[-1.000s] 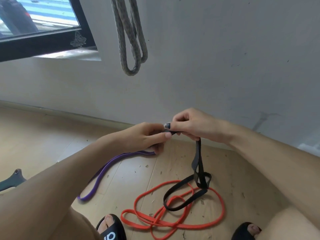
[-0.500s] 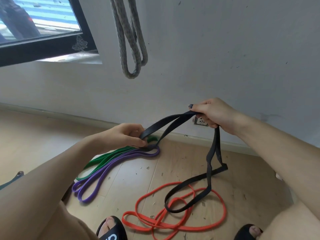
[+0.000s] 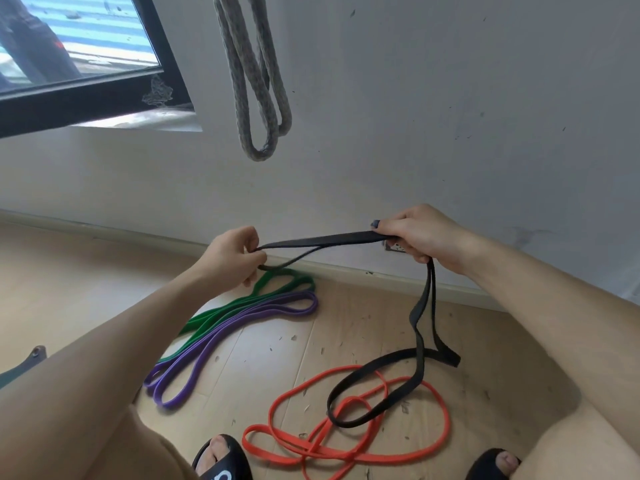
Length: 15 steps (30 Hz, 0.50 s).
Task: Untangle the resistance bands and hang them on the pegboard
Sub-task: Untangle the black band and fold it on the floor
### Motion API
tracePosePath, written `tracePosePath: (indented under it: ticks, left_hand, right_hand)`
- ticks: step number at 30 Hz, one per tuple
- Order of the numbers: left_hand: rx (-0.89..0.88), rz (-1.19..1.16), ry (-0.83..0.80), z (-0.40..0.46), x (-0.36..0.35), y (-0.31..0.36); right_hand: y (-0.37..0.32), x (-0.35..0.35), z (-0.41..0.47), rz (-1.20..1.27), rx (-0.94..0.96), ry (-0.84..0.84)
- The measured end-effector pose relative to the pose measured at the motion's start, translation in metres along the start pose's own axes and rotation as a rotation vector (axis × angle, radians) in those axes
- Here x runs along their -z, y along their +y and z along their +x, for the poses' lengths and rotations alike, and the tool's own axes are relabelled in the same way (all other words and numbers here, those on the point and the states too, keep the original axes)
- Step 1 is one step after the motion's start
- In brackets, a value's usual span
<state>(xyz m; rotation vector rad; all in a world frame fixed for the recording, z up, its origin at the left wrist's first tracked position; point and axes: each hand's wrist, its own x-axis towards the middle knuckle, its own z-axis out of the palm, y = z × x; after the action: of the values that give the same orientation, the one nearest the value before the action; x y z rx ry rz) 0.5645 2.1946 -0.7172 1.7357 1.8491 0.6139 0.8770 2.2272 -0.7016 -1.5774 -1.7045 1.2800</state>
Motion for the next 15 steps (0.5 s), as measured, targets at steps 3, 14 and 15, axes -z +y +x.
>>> tracePosePath:
  ticks: [3, 14, 15]
  left_hand:
    - [0.018, -0.014, -0.033, 0.002, -0.004, 0.0]
    - [-0.069, 0.223, -0.442, -0.001, -0.002, -0.007]
    - [-0.084, 0.224, -0.482, -0.003, -0.005, -0.003]
  right_hand:
    - [0.001, -0.002, -0.001, -0.047, 0.021, -0.029]
    - [-0.009, -0.007, -0.01, -0.076, 0.059, -0.074]
    - [-0.013, -0.01, -0.012, -0.079, 0.077, -0.1]
